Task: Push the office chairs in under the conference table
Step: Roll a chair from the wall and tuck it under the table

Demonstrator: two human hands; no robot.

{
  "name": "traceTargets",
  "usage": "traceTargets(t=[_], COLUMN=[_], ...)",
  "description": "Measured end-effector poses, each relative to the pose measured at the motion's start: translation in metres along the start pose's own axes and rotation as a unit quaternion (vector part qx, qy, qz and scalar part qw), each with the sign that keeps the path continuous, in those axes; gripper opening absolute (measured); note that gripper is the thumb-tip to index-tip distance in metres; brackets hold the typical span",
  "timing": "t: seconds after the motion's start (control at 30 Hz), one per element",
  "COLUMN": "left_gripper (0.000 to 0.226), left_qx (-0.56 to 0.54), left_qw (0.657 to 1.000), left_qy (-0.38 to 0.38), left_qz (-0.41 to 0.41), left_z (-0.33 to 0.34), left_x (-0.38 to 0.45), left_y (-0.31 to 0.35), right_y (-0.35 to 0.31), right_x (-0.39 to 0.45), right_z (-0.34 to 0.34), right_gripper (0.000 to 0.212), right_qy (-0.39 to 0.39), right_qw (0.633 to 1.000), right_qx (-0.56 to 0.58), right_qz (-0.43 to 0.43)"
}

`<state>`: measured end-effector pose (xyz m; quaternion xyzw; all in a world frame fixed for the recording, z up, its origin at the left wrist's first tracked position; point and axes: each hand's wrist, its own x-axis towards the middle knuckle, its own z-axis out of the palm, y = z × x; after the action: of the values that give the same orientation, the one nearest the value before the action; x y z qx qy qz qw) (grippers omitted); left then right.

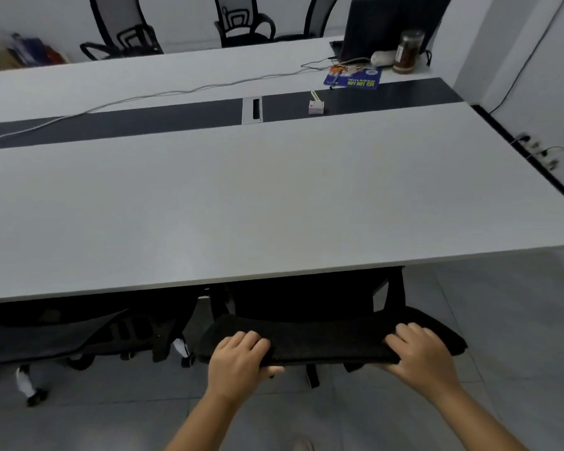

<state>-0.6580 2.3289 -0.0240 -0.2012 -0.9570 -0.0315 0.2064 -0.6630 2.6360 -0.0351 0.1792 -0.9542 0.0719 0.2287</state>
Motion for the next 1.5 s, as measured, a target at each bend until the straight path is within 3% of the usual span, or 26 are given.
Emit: traceTargets(t=[0.13, 0.27, 0.4, 0.57, 0.7, 0.83, 0.97, 1.03, 1.13, 1.2, 1.23, 1.33, 1.4, 1.43, 1.5], left_gripper=[0.06, 0.07, 0.057, 0.048, 0.054, 0.065, 0.021, 0.023, 0.033, 0.036, 0.031, 0.065, 0.055, 0.051, 0.041], left_qx=[0.019, 0.029, 0.026, 0.046, 0.037, -0.037, -0.231, -0.317, -0.468, -0.524, -0.526, -0.513, -0.497, -0.486, -0.478], left_qw=[1.0, 0.999, 0.998, 0.997, 0.999, 0.999, 0.973, 0.947, 0.858, 0.784, 0.763, 0.729, 0.716, 0.715, 0.716], left_qy=[0.003, 0.022, 0.059, 0.058, 0.024, -0.027, -0.015, -0.048, -0.208, -0.326, -0.368, -0.442, -0.482, -0.493, -0.497], left_qz=[0.004, -0.003, -0.001, 0.003, 0.007, -0.014, -0.017, 0.013, -0.023, -0.07, -0.08, -0.1, -0.095, -0.1, -0.105], left_z=[0.012, 0.023, 0.033, 0.033, 0.03, 0.017, 0.011, 0.012, 0.015, 0.024, 0.03, 0.052, 0.07, 0.08, 0.098], left_x=[0.033, 0.061, 0.064, 0.07, 0.072, 0.067, 0.061, 0.058, 0.062, 0.064, 0.064, 0.069, 0.087, 0.096, 0.121], left_y=[-0.025, -0.037, -0.034, -0.027, -0.025, -0.021, 0.027, 0.076, 0.15, 0.195, 0.215, 0.259, 0.299, 0.319, 0.362], right_y=[0.003, 0.018, 0.031, 0.042, 0.044, 0.037, 0.027, 0.027, 0.032, 0.036, 0.038, 0.049, 0.077, 0.095, 0.135], right_x=[0.035, 0.067, 0.073, 0.079, 0.078, 0.073, 0.045, 0.012, -0.055, -0.106, -0.134, -0.194, -0.226, -0.236, -0.253], right_z=[0.014, 0.029, 0.038, 0.038, 0.035, 0.027, 0.017, 0.005, -0.021, -0.038, -0.046, -0.074, -0.098, -0.111, -0.131], right_gripper=[0.071, 0.07, 0.068, 0.069, 0.069, 0.064, 0.056, 0.056, 0.053, 0.063, 0.071, 0.069, 0.083, 0.085, 0.062], right_qy=[0.018, 0.016, 0.032, 0.046, 0.037, -0.003, -0.016, -0.002, 0.001, -0.009, -0.021, -0.036, 0.014, 0.021, 0.01], right_qw=[0.999, 0.998, 0.997, 0.996, 0.998, 1.0, 0.993, 0.982, 0.936, 0.878, 0.845, 0.768, 0.685, 0.66, 0.63], right_qx=[-0.039, -0.054, -0.046, -0.045, -0.026, -0.015, 0.069, 0.117, 0.189, 0.226, 0.247, 0.301, 0.34, 0.34, 0.348], right_qz=[-0.01, -0.024, -0.046, -0.057, -0.045, -0.014, 0.092, 0.147, 0.298, 0.423, 0.474, 0.565, 0.645, 0.669, 0.694])
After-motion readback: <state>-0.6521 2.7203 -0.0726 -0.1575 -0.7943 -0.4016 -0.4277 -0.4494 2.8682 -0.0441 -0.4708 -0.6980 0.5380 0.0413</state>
